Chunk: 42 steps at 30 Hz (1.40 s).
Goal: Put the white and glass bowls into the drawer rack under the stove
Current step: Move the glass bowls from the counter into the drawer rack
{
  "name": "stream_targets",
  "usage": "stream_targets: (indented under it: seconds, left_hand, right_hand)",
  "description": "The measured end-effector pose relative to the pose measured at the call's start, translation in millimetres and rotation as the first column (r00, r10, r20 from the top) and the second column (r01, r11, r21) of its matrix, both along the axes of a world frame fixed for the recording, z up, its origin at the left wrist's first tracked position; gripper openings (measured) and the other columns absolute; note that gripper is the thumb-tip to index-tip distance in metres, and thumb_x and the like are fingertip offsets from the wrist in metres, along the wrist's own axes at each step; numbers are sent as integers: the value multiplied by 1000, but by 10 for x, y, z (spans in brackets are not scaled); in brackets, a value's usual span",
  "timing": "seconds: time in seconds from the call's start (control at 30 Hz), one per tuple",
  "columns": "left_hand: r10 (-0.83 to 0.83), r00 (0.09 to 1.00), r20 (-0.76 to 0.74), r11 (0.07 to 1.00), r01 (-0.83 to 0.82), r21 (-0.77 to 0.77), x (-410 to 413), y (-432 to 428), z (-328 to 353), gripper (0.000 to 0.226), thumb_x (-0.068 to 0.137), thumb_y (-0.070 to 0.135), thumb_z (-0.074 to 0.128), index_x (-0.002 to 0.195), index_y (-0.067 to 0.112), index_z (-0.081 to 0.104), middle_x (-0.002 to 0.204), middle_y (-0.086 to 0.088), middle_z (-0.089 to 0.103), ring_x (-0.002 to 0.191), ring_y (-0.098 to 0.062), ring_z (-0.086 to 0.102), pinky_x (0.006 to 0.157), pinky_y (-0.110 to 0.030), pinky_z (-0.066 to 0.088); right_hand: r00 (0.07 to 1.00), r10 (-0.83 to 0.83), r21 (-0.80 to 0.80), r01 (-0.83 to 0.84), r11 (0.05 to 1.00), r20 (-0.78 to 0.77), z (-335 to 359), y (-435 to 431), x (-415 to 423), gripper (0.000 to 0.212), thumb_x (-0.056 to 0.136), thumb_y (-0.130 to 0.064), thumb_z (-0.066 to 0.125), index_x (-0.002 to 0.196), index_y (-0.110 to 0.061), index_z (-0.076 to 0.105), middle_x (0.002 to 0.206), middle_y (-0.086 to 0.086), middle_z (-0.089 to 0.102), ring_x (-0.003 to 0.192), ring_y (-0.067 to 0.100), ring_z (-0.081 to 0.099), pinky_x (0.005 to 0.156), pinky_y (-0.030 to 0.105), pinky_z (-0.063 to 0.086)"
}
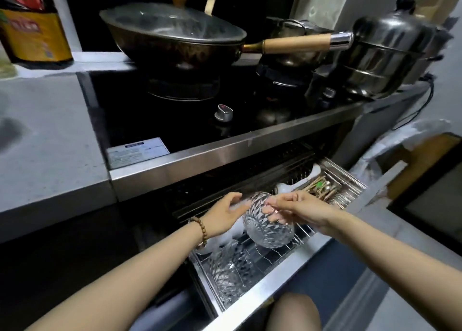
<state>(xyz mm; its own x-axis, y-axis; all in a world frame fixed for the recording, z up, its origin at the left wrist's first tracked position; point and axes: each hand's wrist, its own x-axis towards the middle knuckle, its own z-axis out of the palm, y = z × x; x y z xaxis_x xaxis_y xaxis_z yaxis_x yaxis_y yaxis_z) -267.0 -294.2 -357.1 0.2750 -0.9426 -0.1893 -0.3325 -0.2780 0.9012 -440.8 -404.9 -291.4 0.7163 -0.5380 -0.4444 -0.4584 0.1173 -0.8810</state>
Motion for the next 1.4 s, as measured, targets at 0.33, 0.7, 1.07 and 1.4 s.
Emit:
stream_targets:
  seconds: [0.33, 0.7, 1.07, 1.4]
  left_hand:
    - [-114, 841, 529, 976, -5, 220, -12, 195, -1033, 94, 79, 75, 35, 150, 22, 2, 159, 1, -3, 146, -18, -5, 119, -41, -4]
    - [-109, 697, 709, 978, -52, 202, -93, 209, -1457, 105, 67, 88, -2, 150, 22, -2, 155, 9, -15, 139, -17, -29, 110, -46, -24]
    - [-121, 684, 719, 974, -56, 218, -111, 212, -1410, 104, 68, 86, -4, 149, 21, -5, 157, 6, -15, 140, -18, -29, 113, -50, -21]
    - [-122, 684, 719, 975, -54, 217, -113, 217, -1435, 102, 70, 85, -1, 149, 20, -4, 158, 5, -13, 140, -19, -28, 115, -52, -15]
  right_hand:
    - [951, -193, 62, 214, 975, -243, -678, -293, 171, 14, 81, -25, 69, 82, -12, 73, 69, 2, 72, 48, 12, 59, 43, 22, 48]
    - [925, -71, 315, 199, 928, -374, -1247, -478, 357, 18, 90, -16, 60, 99, -2, 65, 73, 1, 75, 52, 6, 66, 45, 16, 51]
    - [899, 72, 340, 89, 936, -432, -1368, -375, 555, 19, 98, -18, 46, 88, -11, 60, 57, -10, 71, 48, -3, 62, 38, 11, 41]
    - [899, 159, 367, 2, 930, -408, -1471, -305, 588, 16, 97, -13, 47, 87, -10, 60, 56, -7, 70, 44, 0, 61, 38, 12, 45]
